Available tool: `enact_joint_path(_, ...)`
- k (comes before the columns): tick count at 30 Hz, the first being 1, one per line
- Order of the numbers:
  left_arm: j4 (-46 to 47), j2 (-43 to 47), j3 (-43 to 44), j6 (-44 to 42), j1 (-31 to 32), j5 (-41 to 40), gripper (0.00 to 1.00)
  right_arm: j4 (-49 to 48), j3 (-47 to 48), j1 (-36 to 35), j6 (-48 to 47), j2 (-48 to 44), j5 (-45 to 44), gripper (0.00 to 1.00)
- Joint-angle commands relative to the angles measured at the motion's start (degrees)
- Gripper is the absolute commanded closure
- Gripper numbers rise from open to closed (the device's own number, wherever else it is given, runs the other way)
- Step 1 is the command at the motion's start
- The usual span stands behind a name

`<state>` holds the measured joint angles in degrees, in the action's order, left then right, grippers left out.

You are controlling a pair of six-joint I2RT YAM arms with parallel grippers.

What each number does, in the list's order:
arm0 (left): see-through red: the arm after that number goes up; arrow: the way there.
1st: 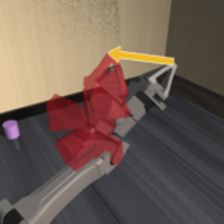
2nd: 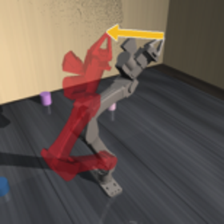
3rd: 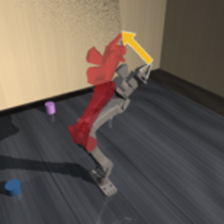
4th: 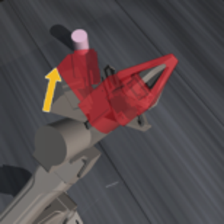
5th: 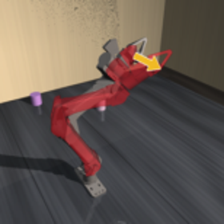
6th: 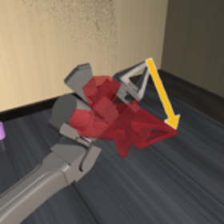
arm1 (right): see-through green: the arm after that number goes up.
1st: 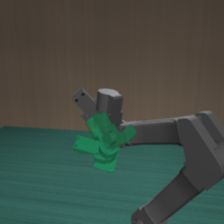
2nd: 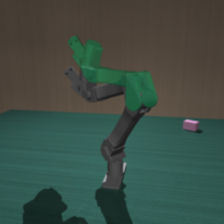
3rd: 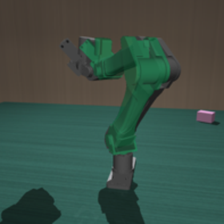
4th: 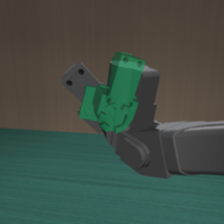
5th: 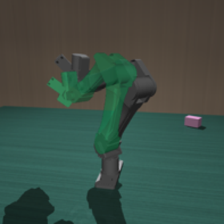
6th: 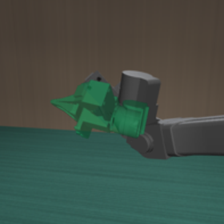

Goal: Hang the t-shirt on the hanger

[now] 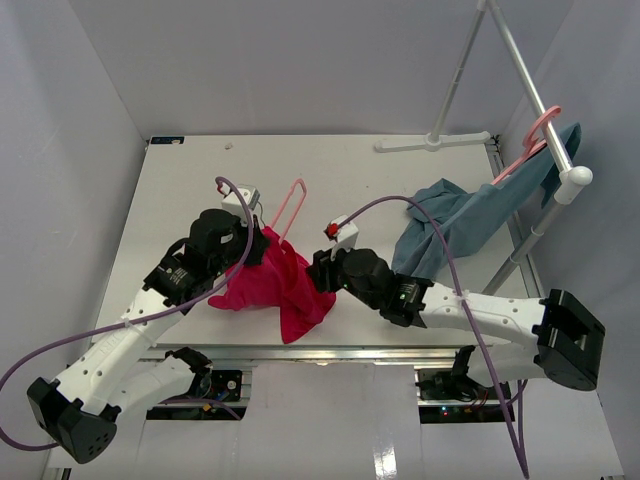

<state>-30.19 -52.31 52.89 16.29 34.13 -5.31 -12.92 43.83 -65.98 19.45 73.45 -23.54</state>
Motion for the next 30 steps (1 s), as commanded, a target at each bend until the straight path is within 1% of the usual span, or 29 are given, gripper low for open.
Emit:
enact_joint_path(1, 3.26, 1.45, -0.43, 1.39, 0.21, -1.22, 1.00, -7.34, 3.42, -2.76, 2.32, 3.18, -7.25, 0.49)
enact_joint_path(8, 3.98, 2.10, -0.92, 1.30, 0.15, -0.93, 1.00, -8.02, 6.81, -5.73, 2.83, 10.35, -15.43, 0.50)
enact_joint_path(11, 4.25, 2.48, -1.11, 1.20, 0.15, -0.84, 1.00, -5.60, 9.28, -5.74, 4.07, 13.62, -17.69, 0.50)
enact_joint_path(14, 4.17, 2.57, -1.06, 1.11, 0.15, -1.17, 1.00, 0.36, 12.27, -6.04, 7.03, 16.22, -21.52, 0.51)
enact_joint_path(18, 3.97, 2.94, -0.75, 0.71, 0.15, -1.53, 1.00, 9.93, 14.83, -7.00, 11.56, 18.33, -26.89, 0.57)
enact_joint_path(23, 3.65, 3.15, -0.48, 0.43, 0.15, -1.67, 1.00, 13.94, 15.27, -8.11, 13.66, 18.77, -28.99, 0.62)
enact_joint_path(28, 3.06, 3.53, -0.07, 0.27, 0.15, -1.68, 1.00, 19.53, 16.41, -8.12, 15.80, 19.31, -29.44, 0.64)
enact_joint_path(30, 2.53, 3.70, 0.36, -0.10, 0.15, -2.23, 1.00, 20.05, 15.88, -8.12, 16.13, 18.94, -29.71, 0.64)
